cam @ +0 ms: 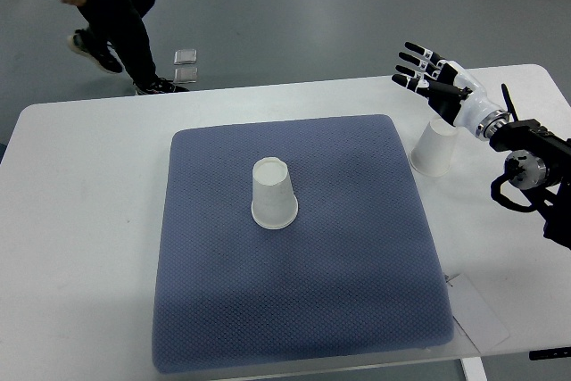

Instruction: Stack paper cups

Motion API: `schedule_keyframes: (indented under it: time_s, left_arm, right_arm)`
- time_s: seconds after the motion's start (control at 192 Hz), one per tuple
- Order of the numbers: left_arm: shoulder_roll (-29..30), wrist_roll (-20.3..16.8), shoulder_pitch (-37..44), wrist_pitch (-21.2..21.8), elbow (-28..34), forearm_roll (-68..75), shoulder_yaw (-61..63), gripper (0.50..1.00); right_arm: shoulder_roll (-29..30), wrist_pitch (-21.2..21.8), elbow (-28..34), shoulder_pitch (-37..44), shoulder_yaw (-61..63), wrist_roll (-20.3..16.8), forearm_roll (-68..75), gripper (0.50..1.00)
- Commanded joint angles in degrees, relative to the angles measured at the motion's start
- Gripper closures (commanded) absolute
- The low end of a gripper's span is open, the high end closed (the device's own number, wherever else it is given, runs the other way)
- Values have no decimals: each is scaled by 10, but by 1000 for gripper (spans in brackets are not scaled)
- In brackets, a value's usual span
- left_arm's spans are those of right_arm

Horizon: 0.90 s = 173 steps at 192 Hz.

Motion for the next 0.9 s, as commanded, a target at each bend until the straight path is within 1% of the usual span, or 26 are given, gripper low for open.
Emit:
schedule_keyframes:
  time_s: [0.0,0.593,0.78,0.894]
  left_arm:
    - [0,0,0,0,1,0,-1,500]
    - [0,-2,3,1,5,0,0,500]
    - [0,-2,3,1,7,0,0,500]
    - [0,-2,3,1,6,0,0,500]
  right_arm:
    - [0,0,0,0,1,0,0,589]
    - [-2,9,1,1,8,3,1,589]
    - [-3,28,1,0,8,3,1,589]
    - [-3,22,-1,0,8,3,1,589]
